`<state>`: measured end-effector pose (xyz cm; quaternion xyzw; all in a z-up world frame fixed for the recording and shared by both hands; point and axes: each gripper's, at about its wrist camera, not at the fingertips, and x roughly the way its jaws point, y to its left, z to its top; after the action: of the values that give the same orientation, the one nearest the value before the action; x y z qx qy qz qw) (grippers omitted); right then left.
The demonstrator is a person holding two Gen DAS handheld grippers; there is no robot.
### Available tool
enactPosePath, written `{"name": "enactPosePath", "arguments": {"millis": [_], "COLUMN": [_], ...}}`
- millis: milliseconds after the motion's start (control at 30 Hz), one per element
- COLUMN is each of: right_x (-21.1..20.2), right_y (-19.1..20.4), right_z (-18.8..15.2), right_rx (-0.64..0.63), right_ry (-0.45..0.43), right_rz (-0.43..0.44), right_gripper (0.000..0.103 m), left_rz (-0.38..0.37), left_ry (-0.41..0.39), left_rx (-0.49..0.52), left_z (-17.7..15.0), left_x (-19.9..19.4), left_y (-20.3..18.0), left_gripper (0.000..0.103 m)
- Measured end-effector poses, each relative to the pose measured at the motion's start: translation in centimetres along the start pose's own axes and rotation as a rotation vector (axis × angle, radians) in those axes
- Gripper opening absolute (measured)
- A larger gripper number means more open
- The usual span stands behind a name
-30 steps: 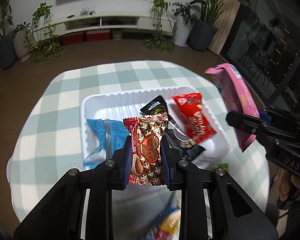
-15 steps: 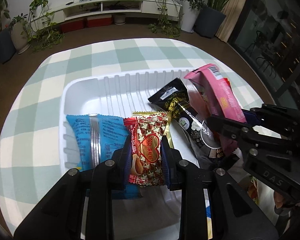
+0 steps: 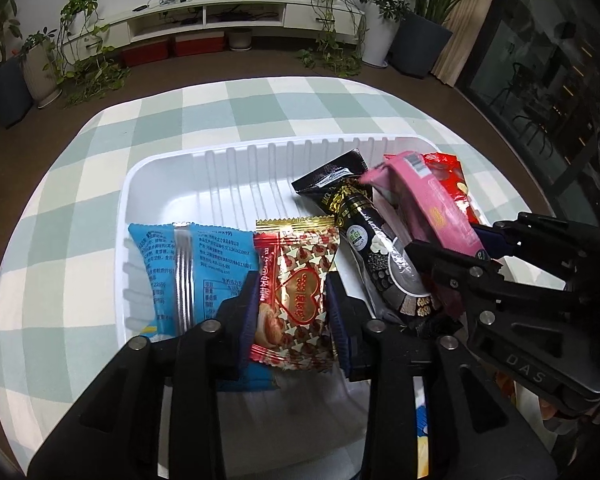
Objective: Organize snacks
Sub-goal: 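Carry both packets to the white tray and release them inside, then withdraw both open tools from the tray back to the loose snacks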
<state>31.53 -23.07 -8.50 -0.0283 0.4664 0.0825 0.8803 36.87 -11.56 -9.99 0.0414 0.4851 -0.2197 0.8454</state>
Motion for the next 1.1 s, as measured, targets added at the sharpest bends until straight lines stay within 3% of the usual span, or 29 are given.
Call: {"name": "enactPosePath", "arguments": {"millis": [167,433,533,600,800,967,1100], "right_x": [-1.3,-7.3,-10.2,-12.0,-15.5,-15.7,-14.1], "right_y": [-0.2,-0.7,-1.1,-1.1,0.8,3.3,5.3], "right_z": [-0.3,-1.8,-3.5,-5.1,-11.8,-16.7,-18.1], "right_rx": [0.017,0.074,0.129,0.16,0.207,0.239,0.212], "right_ry": [-0.017,-0.094,-0.128,-0.151,-0.18,-0.167,-0.114], "right_rz": [0.003,0.036,0.078,0.1,0.138,0.132,0.127], "right_gripper": [0.034,0.064,0.073,0.077,0.08,0.08,0.08], "left_rz": [-0.001,-0.002,-0.03,-0.063,-0.112,-0.123,-0.113], "left_ry": [-0.025,-0.11,-0.142,-0.165,-0.206,-0.192,-0.156], "left_rx": [-0.001,-0.01,-0.026,-0.034,-0.077,-0.151,-0.161], "left_z": [-0.4,-2.1,-3.5,-5.1,-12.2,-19.6,-24.8], "left_x": [-1.8,-7.9,-10.9,-13.1,-17.8,-19.4,-19.4], "left_y": [-0.3,0.0,0.4,0.7,1.7,1.8,0.4], "left_gripper": [0.045,0.078,0.083,0.089,0.093,0.093,0.093]}}
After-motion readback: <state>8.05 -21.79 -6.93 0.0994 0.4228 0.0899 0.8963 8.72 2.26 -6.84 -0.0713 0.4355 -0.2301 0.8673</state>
